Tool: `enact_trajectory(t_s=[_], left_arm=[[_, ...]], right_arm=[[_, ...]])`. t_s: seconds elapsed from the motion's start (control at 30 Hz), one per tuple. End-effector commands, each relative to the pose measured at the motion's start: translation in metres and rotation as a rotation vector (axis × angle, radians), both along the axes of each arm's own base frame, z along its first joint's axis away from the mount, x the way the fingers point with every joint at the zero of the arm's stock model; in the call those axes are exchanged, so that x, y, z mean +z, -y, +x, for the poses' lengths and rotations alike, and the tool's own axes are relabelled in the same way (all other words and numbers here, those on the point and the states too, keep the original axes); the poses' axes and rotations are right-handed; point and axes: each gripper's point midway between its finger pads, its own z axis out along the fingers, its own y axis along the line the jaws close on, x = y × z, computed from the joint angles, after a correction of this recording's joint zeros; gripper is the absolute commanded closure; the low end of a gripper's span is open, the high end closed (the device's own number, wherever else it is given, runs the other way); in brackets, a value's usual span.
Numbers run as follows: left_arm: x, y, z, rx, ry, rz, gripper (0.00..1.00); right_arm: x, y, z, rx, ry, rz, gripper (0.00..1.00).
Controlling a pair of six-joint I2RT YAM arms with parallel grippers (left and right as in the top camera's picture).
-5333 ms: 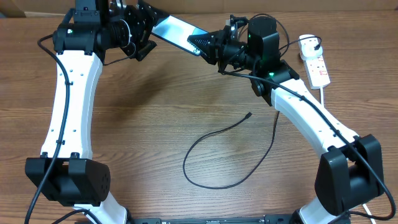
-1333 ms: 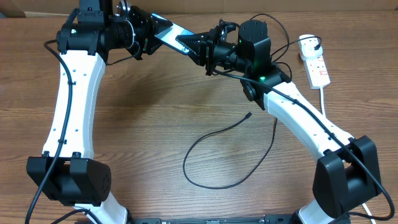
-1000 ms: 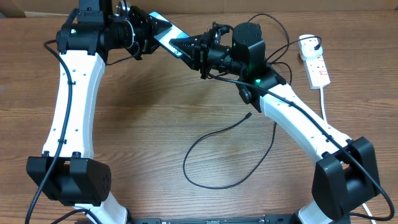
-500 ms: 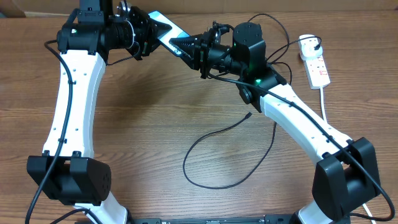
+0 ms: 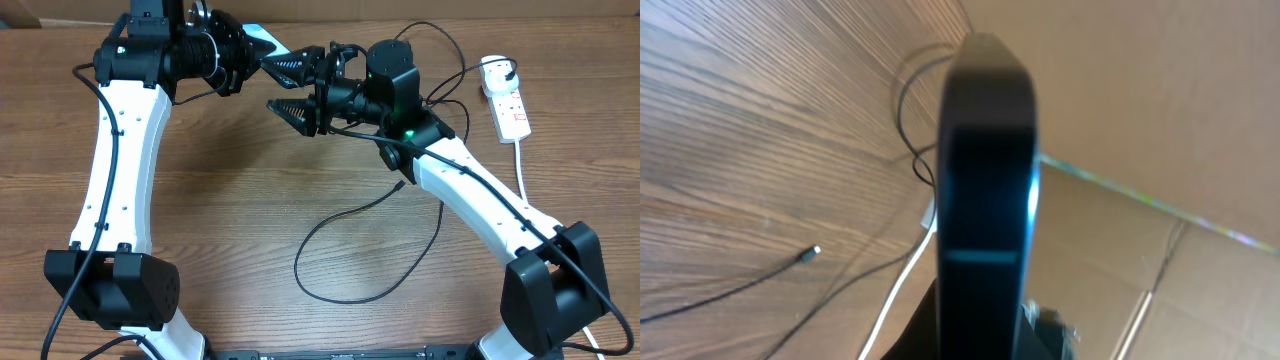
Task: Plug charger to phone and switch on socket
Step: 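Open the right gripper and withdraw it from the phone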
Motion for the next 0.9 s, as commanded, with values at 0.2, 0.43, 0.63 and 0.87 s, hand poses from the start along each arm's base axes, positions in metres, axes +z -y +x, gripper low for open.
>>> enact_trajectory(t_s=[0.2, 0.43, 0.63, 0.87], left_arm=[[-0.014, -0.031, 0.018, 0.159, 0.02, 0.18, 0.96], [-0.027, -0.068, 0.025, 0.258, 0.045, 0.396, 0.96], [-0.029, -0.083, 0.027, 0.223, 0.106, 0.548, 0.96], [-0.031, -0.086, 0.027, 0.1, 0.188, 0.729, 0.96]], right_arm=[[0.011, 0.005, 0.005, -0.056, 0.122, -0.039, 0.03], [-0.04, 0.028, 0.029, -0.225, 0.078, -0.259, 0.0], [-0.097, 0.079, 0.047, -0.429, 0.037, -0.581, 0.0], [-0.135, 0.132, 0.047, -0.596, -0.028, -0.859, 0.0]])
